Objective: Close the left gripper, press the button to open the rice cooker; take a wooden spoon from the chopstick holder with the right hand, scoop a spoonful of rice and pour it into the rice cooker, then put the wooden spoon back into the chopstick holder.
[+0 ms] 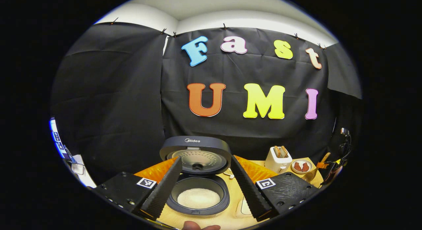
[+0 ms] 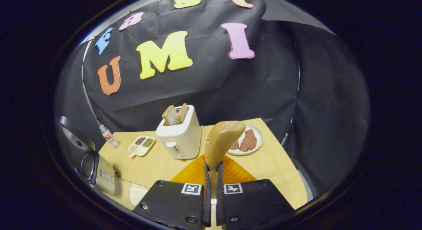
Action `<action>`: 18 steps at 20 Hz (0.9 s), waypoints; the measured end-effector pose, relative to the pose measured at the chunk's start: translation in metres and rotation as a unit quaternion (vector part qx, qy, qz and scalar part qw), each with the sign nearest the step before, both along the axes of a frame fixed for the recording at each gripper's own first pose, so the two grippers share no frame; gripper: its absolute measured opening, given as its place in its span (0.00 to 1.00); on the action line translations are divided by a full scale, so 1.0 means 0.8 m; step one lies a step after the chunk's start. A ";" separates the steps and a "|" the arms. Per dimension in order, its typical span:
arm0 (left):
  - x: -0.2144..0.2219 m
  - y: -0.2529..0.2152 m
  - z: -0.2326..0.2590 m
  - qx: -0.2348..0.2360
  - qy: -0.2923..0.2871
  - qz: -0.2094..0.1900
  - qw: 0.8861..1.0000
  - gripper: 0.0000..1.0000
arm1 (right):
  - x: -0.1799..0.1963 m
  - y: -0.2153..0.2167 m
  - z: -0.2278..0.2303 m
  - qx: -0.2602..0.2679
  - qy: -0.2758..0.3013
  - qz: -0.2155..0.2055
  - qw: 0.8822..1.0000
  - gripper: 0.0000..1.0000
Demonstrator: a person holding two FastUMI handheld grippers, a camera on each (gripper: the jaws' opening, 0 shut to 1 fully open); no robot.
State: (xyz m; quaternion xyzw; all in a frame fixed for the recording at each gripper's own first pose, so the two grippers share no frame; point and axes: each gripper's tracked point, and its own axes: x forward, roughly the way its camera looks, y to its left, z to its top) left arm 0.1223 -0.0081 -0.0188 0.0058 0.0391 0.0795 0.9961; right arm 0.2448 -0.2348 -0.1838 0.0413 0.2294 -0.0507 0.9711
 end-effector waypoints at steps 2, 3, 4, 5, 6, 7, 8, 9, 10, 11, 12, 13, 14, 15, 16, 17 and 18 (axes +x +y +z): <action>-0.012 0.005 0.003 0.004 -0.007 -0.004 1.000 0.95 | -0.012 0.020 0.027 -0.002 -0.012 0.005 1.000 0.11; -0.017 0.008 0.006 0.005 -0.012 -0.007 1.000 0.95 | -0.019 0.031 0.038 -0.001 -0.017 0.007 1.000 0.11; -0.022 0.010 0.005 0.006 -0.015 -0.010 1.000 0.95 | -0.025 0.043 0.049 -0.002 -0.022 0.008 1.000 0.11; -0.027 0.014 0.004 0.007 -0.016 -0.013 1.000 0.95 | -0.031 0.056 0.059 -0.003 -0.028 0.010 1.000 0.11; -0.033 0.017 0.001 0.009 -0.016 -0.015 1.000 0.95 | -0.037 0.071 0.068 -0.002 -0.032 0.013 0.999 0.11; -0.038 0.020 -0.002 0.010 -0.016 -0.018 1.000 0.94 | -0.043 0.086 0.075 0.000 -0.035 0.016 0.999 0.11; -0.043 0.023 -0.004 0.009 -0.014 -0.021 1.000 0.94 | -0.048 0.102 0.080 0.005 -0.037 0.019 0.999 0.11; -0.049 0.025 -0.007 0.008 -0.013 -0.026 1.000 0.95 | -0.057 0.117 0.082 0.011 -0.037 0.020 0.999 0.11; -0.055 0.029 -0.008 0.008 -0.012 -0.030 0.999 0.95 | -0.064 0.130 0.083 0.018 -0.035 0.017 0.999 0.11; -0.061 0.033 -0.009 0.007 -0.012 -0.032 0.999 0.95 | -0.072 0.144 0.082 0.024 -0.034 0.014 0.999 0.11; -0.067 0.037 -0.011 0.007 -0.012 -0.033 0.999 0.95 | -0.080 0.158 0.078 0.029 -0.033 0.014 0.999 0.11; -0.073 0.042 -0.014 0.006 -0.012 -0.034 0.999 0.95 | -0.085 0.174 0.074 0.033 -0.030 0.015 0.999 0.11; -0.078 0.046 -0.015 0.004 -0.010 -0.036 0.999 0.94 | -0.089 0.189 0.067 0.036 -0.026 0.015 0.999 0.11; -0.083 0.051 -0.017 0.002 -0.007 -0.037 0.999 0.94 | -0.094 0.201 0.057 0.035 -0.021 0.014 0.999 0.11; -0.089 0.056 -0.020 0.000 -0.004 -0.038 0.999 0.94 | -0.097 0.212 0.048 0.029 -0.017 0.012 0.999 0.11; -0.093 0.060 -0.022 -0.001 -0.001 -0.037 0.999 0.94 | -0.099 0.224 0.037 0.021 -0.013 0.013 1.000 0.11; -0.098 0.069 -0.023 -0.001 0.003 -0.035 0.999 0.95 | -0.099 0.235 0.024 0.011 -0.009 0.015 1.000 0.11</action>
